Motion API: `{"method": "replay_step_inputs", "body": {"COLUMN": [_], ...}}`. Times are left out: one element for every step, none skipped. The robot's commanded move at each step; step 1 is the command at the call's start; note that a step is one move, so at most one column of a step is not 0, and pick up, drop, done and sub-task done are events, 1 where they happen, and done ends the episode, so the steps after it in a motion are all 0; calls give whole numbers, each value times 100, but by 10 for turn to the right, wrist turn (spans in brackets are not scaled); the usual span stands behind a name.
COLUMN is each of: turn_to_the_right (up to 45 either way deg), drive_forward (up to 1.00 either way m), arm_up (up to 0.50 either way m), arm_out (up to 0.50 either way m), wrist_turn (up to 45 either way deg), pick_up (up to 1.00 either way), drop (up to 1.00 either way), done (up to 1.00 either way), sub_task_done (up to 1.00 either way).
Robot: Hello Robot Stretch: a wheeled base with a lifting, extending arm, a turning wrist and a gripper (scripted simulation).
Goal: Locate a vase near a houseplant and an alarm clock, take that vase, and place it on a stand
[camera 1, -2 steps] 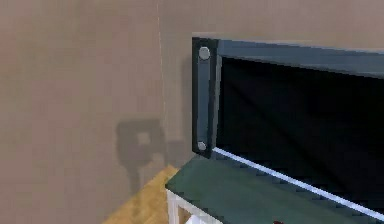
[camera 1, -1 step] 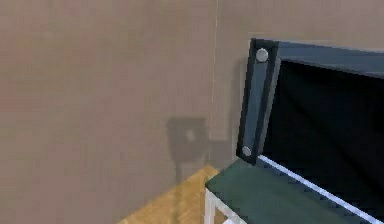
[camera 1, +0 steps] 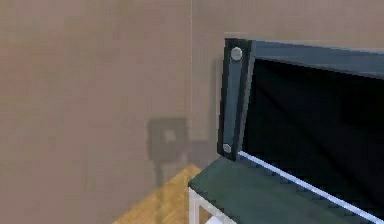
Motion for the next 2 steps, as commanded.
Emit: {"method": "replay_step_inputs", "body": {"turn_to_the_right": [420,0], "drive_forward": [0,20], "arm_up": [0,0], "arm_out": [0,0], "wrist_turn": [0,0], "pick_up": [0,0], "drop": [0,0], "done": [0,0], "sub_task_done": [0,0]}}
